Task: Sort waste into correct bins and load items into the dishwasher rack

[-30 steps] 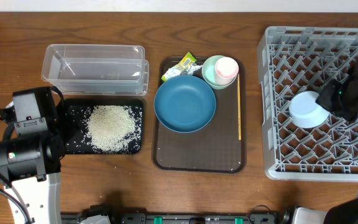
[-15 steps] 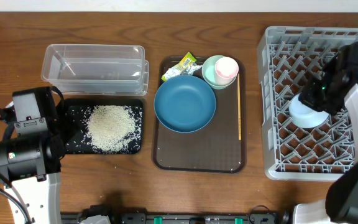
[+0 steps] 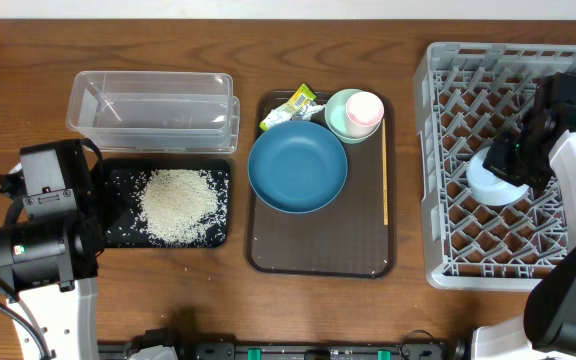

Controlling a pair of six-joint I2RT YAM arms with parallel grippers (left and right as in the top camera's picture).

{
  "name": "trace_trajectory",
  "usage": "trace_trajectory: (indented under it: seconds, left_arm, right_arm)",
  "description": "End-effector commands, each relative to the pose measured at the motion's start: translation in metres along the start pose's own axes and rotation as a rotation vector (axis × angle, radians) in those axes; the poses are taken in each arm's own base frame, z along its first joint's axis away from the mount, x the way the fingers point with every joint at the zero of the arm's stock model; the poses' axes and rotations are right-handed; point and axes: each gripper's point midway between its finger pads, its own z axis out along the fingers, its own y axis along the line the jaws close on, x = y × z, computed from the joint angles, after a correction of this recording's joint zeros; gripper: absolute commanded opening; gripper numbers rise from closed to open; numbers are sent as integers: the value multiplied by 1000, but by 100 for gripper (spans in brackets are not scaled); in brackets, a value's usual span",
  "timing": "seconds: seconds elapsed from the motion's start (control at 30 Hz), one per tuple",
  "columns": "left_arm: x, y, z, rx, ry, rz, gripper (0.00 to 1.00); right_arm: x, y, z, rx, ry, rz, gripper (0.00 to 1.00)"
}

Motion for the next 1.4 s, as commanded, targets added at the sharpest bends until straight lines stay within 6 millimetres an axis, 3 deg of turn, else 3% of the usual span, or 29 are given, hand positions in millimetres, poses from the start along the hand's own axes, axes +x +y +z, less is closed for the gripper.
trace_trajectory:
  seconds: [0.0,0.23,0.4,0.73,0.8,0.93,1.03,1.2,1.37]
  left_arm:
    - [0,2,1,-11,1,1,91]
    - [0,2,1,-11,1,1,90]
    - [0,2,1,-11,1,1,91]
    - [0,2,1,-11,1,1,90]
    - [0,2,1,-11,1,0,91]
    - [0,2,1,-11,1,1,91]
    - [0,2,1,-11,1,0,90]
    - [0,2,1,-11,1,1,90]
    - [0,2,1,-11,1,1,91]
  right_arm:
    - [-8,-29,-5,149,-53,41,1]
    - [-19,-32,-21,162,-84,54,1]
    - [-23,-46,-35,238,-104,84,1]
    - [-17,-47,-34,238,-79,96,1]
    - [-17,-36,-33,175,-70,94,1]
    - [-19,13,-31,-96,-47,-29,1]
    - [-24,34,-34,-203,-66,-73,1]
    - [-27,40,-33,-206,-85,-89,1]
    - [-25,29,-25,-141,-83,-65,1]
